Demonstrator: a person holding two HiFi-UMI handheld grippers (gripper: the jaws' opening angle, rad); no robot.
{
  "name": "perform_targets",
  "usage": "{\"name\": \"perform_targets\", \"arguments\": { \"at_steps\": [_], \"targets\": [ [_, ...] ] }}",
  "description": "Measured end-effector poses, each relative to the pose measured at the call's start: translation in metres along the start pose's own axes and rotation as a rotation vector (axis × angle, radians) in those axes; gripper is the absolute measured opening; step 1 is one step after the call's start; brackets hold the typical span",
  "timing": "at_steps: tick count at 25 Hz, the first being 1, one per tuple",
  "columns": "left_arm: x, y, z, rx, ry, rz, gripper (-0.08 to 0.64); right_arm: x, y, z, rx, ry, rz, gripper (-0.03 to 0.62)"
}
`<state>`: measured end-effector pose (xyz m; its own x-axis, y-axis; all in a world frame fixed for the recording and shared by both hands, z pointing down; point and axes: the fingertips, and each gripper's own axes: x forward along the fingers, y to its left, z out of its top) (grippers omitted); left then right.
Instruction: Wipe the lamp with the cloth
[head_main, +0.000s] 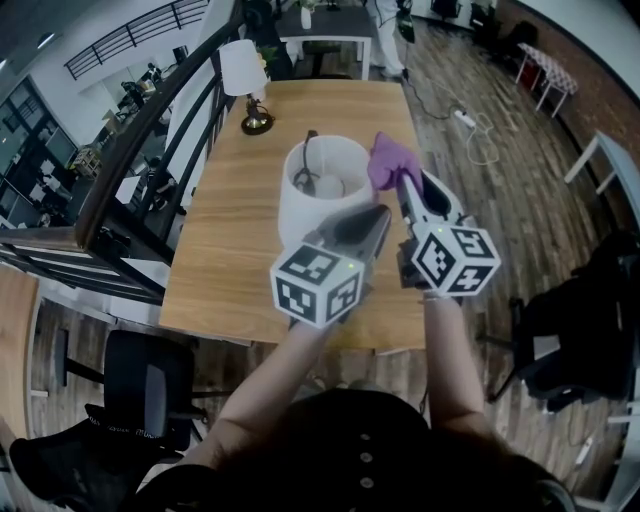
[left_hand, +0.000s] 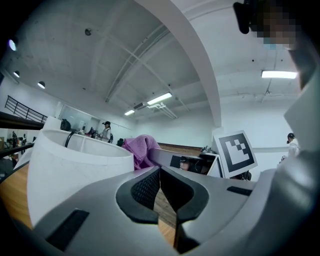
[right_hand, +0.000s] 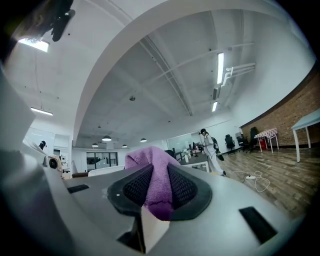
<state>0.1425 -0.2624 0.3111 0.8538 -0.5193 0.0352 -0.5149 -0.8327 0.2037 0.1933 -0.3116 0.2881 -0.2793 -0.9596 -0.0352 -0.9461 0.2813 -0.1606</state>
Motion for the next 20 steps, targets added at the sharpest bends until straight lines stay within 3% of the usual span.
{"name": "perform_targets", "arguments": {
  "at_steps": [20],
  "targets": [
    [-0.008, 0.001, -0.024, -0.077, 0.031, -0.016, 0.011, -0.003, 0.016, -0.056, 0.036, 0.131, 0.034, 0.078]
  ]
}}
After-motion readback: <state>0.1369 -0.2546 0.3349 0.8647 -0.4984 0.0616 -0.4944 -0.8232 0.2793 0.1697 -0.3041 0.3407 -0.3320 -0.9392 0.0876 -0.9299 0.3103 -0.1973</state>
